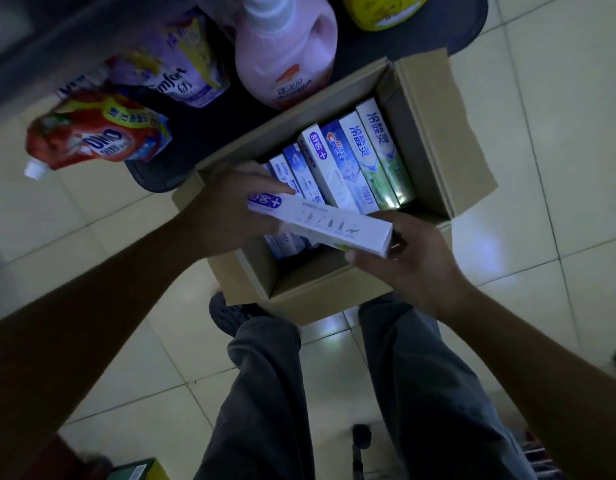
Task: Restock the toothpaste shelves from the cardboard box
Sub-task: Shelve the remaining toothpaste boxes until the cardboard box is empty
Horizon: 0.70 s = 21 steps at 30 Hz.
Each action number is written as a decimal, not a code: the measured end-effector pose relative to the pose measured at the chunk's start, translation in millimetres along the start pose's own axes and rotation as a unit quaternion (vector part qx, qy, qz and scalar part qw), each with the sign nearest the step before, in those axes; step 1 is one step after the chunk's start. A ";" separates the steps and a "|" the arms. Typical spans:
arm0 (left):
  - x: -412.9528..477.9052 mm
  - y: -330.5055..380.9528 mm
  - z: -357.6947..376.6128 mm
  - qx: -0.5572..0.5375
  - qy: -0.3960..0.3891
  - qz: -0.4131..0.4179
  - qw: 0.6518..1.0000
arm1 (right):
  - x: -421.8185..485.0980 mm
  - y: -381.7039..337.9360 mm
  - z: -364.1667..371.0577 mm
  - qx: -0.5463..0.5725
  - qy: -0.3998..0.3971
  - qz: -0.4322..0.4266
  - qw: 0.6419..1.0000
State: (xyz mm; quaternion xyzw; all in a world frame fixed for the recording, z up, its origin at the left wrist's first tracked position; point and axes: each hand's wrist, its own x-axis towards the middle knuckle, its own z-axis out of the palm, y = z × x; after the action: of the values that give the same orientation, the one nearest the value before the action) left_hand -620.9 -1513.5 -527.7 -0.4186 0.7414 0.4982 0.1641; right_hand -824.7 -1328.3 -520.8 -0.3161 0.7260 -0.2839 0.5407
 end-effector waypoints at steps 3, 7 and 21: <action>23.2 -6.5 19.2 0.012 0.066 0.057 0.996 | -5.0 11.6 -26.4 -0.017 0.065 0.019 0.998; 83.5 -11.9 48.9 0.234 0.082 0.092 0.964 | -14.3 42.1 -59.7 -0.015 0.140 0.040 0.989; 131.4 -13.4 37.7 0.536 -0.002 0.244 0.808 | -21.8 56.0 -91.5 0.117 0.170 0.035 0.978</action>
State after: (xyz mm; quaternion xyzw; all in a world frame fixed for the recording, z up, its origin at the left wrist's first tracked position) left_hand -695.2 -1542.6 -639.5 -0.0688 0.9681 0.0463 0.2364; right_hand -916.8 -1269.4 -526.6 -0.1721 0.7795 -0.3977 0.4524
